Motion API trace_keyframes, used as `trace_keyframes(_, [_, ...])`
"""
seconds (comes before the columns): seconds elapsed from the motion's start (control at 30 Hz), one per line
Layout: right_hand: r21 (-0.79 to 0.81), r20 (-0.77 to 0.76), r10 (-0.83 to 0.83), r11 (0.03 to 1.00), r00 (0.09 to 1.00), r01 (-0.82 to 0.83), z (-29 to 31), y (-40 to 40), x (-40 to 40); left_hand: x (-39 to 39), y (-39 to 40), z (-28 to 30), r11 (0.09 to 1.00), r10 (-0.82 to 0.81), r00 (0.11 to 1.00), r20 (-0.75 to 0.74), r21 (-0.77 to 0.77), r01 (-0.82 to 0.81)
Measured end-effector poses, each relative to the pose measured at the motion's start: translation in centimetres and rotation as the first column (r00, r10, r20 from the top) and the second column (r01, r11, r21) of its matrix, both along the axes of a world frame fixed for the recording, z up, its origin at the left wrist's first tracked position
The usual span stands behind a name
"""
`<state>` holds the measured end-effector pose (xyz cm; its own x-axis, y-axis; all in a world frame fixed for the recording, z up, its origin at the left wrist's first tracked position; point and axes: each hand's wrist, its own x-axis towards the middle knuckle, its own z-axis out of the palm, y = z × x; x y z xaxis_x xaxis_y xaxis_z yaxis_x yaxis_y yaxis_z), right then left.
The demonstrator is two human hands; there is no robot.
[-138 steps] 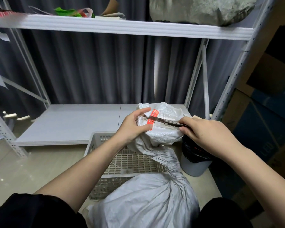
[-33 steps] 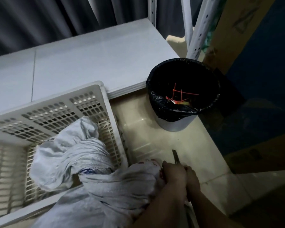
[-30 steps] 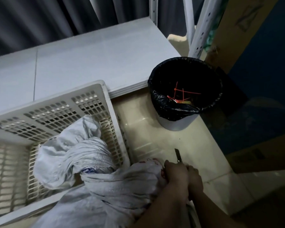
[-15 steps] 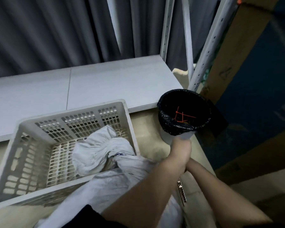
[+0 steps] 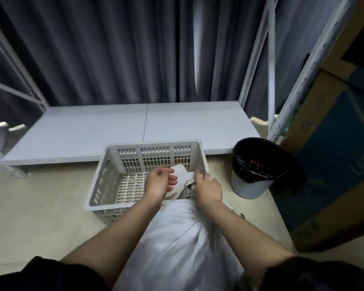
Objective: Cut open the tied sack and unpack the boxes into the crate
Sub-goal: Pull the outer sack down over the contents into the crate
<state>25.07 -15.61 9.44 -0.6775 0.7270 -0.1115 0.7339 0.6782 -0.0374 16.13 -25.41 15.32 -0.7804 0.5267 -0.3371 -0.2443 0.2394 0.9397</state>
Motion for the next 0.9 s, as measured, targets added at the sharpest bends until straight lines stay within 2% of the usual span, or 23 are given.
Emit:
trace_keyframes(0.1, [-0.046,-0.112,-0.044,0.998,0.993,0.039,2.1,-0.7,0.1,-0.7,-2.9,0.1,0.999,-0.003,1.000,0.001,-0.041,0.003])
trace_keyframes(0.17, [-0.220,-0.262,-0.145,0.972,0.954,0.087,3.4,-1.2,0.3,-0.7,-4.0,0.3,0.995,-0.061,0.997,0.036,-0.077,0.063])
trace_keyframes(0.23, [-0.383,-0.432,-0.249,0.921,0.867,0.074,4.9,-2.3,0.3,-0.1,-4.6,0.8,0.981,-0.155,0.985,0.070,-0.106,0.162])
trace_keyframes(0.33, [-0.559,-0.567,-0.389,0.829,0.726,0.008,6.2,-4.2,-0.7,0.5,-5.2,1.0,0.951,-0.283,0.958,-0.033,-0.141,0.276])
trace_keyframes(0.4, [-0.724,-0.568,-0.530,0.685,0.630,-0.077,7.2,-5.6,-2.2,0.4,-6.0,2.3,0.962,-0.266,0.963,-0.051,-0.074,0.262])
trace_keyframes(0.5, [-0.919,-0.393,-0.720,0.333,0.572,-0.212,8.5,-6.6,-3.7,-0.8,-7.8,4.7,0.990,-0.142,0.989,-0.040,-0.018,0.141])
trace_keyframes(0.57, [-0.954,-0.222,-0.782,0.050,0.583,-0.295,9.0,-7.7,-3.6,-1.7,-9.3,5.6,0.993,-0.114,0.992,-0.052,0.006,0.115])
trace_keyframes(0.6, [-0.943,-0.148,-0.802,-0.062,0.578,-0.328,8.9,-8.1,-3.4,-2.1,-9.9,5.7,0.991,-0.126,0.992,-0.006,0.044,0.127])
trace_keyframes(0.67, [-0.921,-0.068,-0.800,-0.180,0.596,-0.347,8.6,-9.1,-3.2,-2.9,-11.0,5.4,0.971,-0.227,0.962,0.150,0.113,0.211])
trace_keyframes(0.73, [-0.921,-0.049,-0.791,-0.200,0.609,-0.334,8.6,-10.0,-3.1,-2.9,-11.8,4.9,0.939,-0.339,0.899,0.277,0.166,0.302])
trace_keyframes(0.8, [-0.951,-0.060,-0.744,-0.160,0.665,-0.265,9.2,-10.3,-2.9,-2.4,-11.9,4.8,0.932,-0.357,0.888,0.289,0.166,0.321])
trace_keyframes(0.83, [-0.972,-0.109,-0.696,-0.076,0.709,-0.223,9.5,-10.3,-2.8,-2.1,-11.8,4.7,0.942,-0.326,0.908,0.263,0.167,0.290])
trace_keyframes(0.9, [-0.962,-0.264,-0.605,0.219,0.751,-0.162,10.3,-10.1,-2.5,-2.1,-11.3,4.3,0.962,-0.247,0.954,0.168,0.161,0.220])
